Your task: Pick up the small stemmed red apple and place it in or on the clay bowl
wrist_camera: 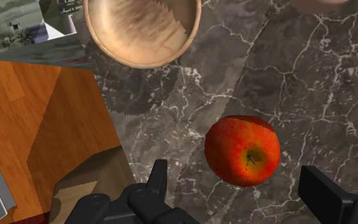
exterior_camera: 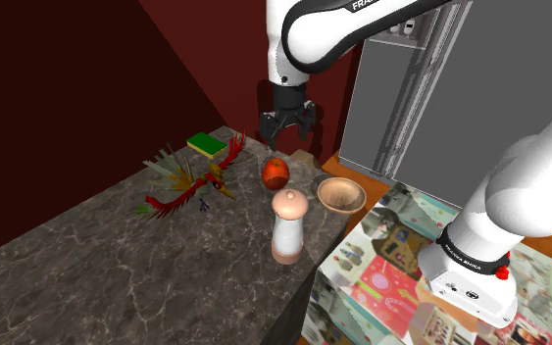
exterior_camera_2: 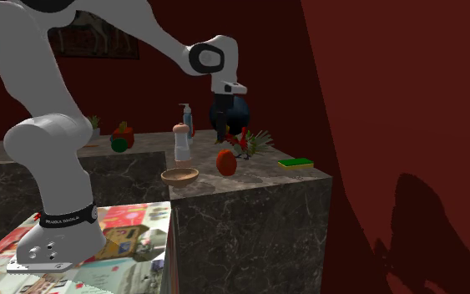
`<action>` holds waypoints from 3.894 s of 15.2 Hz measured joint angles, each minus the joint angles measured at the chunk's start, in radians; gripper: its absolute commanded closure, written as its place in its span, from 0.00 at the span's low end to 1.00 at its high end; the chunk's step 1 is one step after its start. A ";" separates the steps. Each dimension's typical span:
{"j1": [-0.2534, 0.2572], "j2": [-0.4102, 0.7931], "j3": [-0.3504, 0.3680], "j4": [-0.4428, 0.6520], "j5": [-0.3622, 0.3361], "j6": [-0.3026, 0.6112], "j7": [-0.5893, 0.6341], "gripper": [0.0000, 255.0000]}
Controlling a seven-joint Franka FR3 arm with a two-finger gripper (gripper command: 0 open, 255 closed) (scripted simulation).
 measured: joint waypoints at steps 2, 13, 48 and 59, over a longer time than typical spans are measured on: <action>0.003 0.073 0.018 0.030 -0.027 0.044 0.044 0.00; 0.010 0.185 0.034 0.013 -0.071 0.171 0.096 0.00; 0.005 0.079 0.024 0.160 -0.037 -0.076 0.072 1.00; 0.010 -0.190 -0.020 -0.009 0.033 -0.170 -0.002 1.00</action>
